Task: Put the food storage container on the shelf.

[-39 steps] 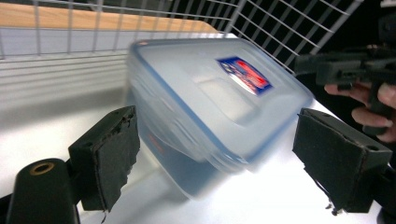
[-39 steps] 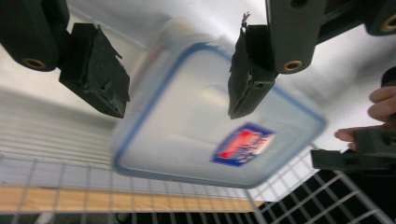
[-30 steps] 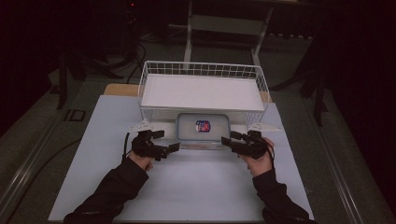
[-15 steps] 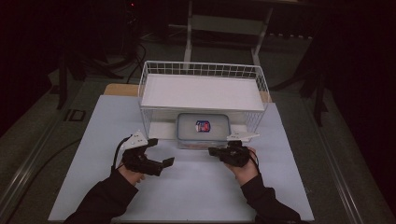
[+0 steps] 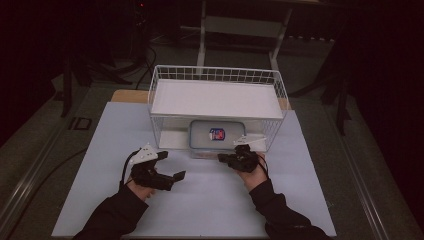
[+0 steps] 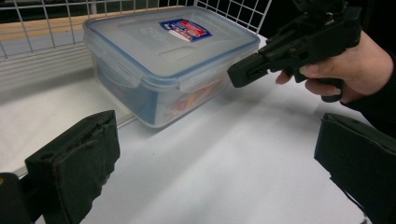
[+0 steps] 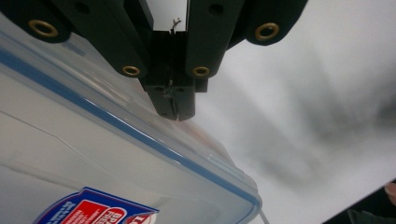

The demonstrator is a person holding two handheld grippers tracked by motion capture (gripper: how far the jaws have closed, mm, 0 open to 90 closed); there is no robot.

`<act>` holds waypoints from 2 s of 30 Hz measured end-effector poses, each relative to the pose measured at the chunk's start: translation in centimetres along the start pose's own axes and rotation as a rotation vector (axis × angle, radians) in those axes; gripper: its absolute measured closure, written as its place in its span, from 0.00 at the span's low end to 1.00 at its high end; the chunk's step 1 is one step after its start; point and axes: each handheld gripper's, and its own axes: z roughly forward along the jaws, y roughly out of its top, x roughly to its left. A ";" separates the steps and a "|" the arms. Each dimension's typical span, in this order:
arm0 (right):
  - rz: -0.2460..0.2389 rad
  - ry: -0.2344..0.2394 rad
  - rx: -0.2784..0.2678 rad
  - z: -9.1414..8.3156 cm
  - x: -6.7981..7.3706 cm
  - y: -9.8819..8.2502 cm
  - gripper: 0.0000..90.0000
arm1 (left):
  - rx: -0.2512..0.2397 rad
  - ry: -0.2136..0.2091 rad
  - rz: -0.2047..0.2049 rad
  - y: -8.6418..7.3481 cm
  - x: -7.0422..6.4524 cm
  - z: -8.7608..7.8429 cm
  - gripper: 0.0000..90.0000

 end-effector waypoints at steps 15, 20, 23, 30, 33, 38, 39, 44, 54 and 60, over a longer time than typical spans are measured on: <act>0.007 -0.066 -0.028 2.3 -2.0 1.5 1.00 | 0.012 0.006 -0.005 -0.7 0.2 0.4 0.00; 0.015 -0.080 -0.038 2.6 -2.7 2.1 1.00 | 0.009 0.001 -0.006 -0.8 0.1 0.4 0.00; 0.037 -0.084 -0.053 3.0 -3.4 2.5 1.00 | 0.012 0.001 -0.002 -0.8 0.1 0.5 0.00; 0.060 -0.091 -0.047 3.6 -3.4 3.1 1.00 | 0.011 0.007 0.008 -0.8 0.1 0.5 0.00; 0.072 -0.083 -0.048 3.9 -3.4 3.2 1.00 | 0.012 0.008 0.008 -0.8 0.1 0.5 0.00; 0.050 -0.061 -0.071 3.9 -3.0 3.1 0.98 | 0.012 0.004 0.012 -0.7 0.0 0.4 0.00; 0.046 -0.056 -0.068 3.8 -2.8 3.1 0.96 | 0.009 0.003 0.013 -0.7 0.0 0.3 0.00; 0.045 -0.024 -0.088 3.2 -2.0 2.8 0.82 | 0.003 0.006 0.015 -0.6 0.0 0.2 0.00; -0.002 0.054 -0.178 1.2 0.1 1.3 0.36 | -0.003 0.006 0.030 -0.4 -0.3 0.0 0.00; -0.001 0.081 -0.198 -0.5 0.7 0.3 0.20 | -0.008 -0.006 0.035 -0.3 -0.5 -0.2 0.00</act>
